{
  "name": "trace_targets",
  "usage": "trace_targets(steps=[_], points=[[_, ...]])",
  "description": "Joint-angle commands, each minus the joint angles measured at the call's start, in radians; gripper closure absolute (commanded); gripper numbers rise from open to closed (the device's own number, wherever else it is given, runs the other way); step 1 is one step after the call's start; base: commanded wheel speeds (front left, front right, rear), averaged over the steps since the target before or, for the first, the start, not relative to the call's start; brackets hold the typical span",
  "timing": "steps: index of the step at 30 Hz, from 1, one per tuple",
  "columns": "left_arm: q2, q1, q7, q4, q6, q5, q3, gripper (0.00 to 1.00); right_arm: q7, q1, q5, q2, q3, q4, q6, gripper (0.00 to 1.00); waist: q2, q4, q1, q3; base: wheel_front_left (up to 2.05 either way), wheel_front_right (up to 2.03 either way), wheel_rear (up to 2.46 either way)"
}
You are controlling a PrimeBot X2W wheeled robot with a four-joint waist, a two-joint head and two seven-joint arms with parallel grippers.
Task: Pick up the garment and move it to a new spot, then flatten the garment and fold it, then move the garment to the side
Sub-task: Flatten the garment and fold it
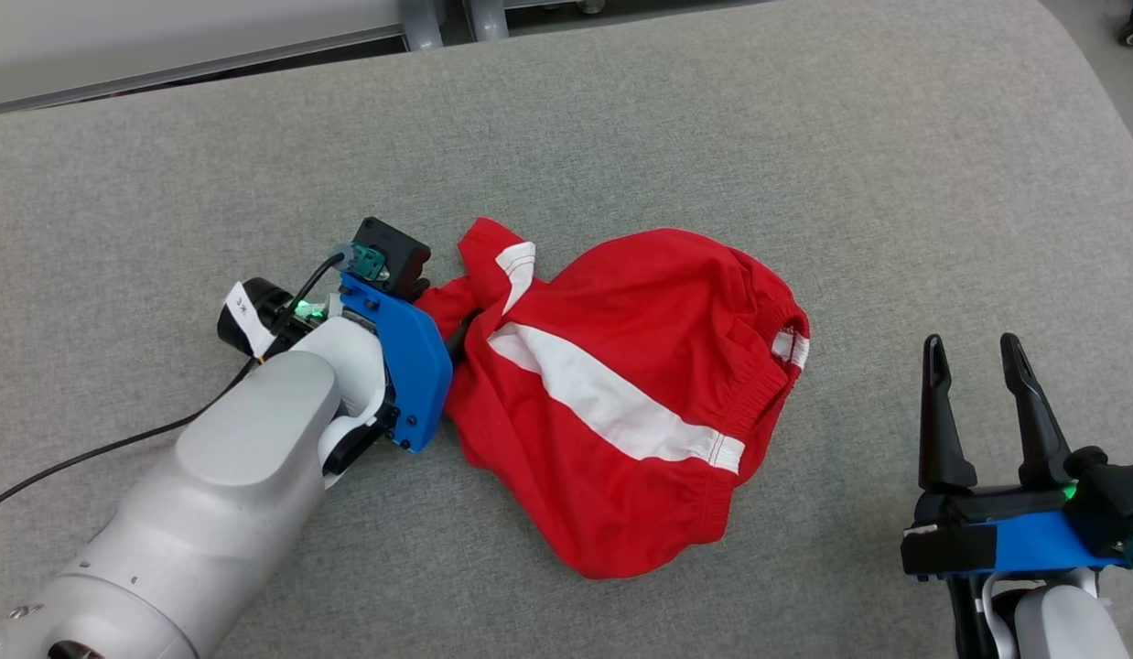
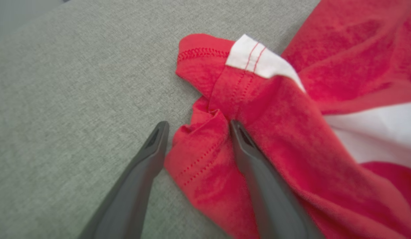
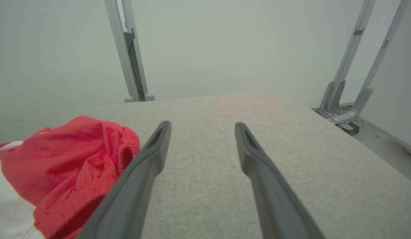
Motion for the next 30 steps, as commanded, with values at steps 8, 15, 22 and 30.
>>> trace_targets(steps=[8, 15, 22, 30], points=[[-0.002, -0.016, -0.038, 0.011, -0.001, -0.059, -0.104, 1.0, 0.0, -0.012, -0.015, 0.001, -0.004, -0.009, 0.0, 0.0, 0.0, 0.023, -0.0001, -0.015, 0.0, 0.0, 0.0], [-0.028, -0.048, -0.228, 0.055, 0.0, -0.078, -0.092, 1.0, 0.0, 0.019, -0.022, 0.001, -0.018, -0.007, 0.0, 0.0, 0.0, 0.079, -0.0001, -0.049, 0.0, 0.0, 0.0], [-0.04, 0.015, -0.392, 0.093, 0.016, -0.093, -0.042, 1.0, 0.0, 0.058, -0.034, 0.001, -0.028, 0.005, 0.0, 0.0, 0.0, 0.17, -0.0001, -0.124, 0.0, 0.0, 0.0], [0.024, 0.191, -0.412, -0.076, 0.105, -0.057, 0.088, 1.0, 0.0, 0.1, -0.03, 0.001, -0.022, 0.021, 0.0, 0.0, 0.0, 0.252, -0.0001, -0.189, 0.0, 0.0, 0.0]])
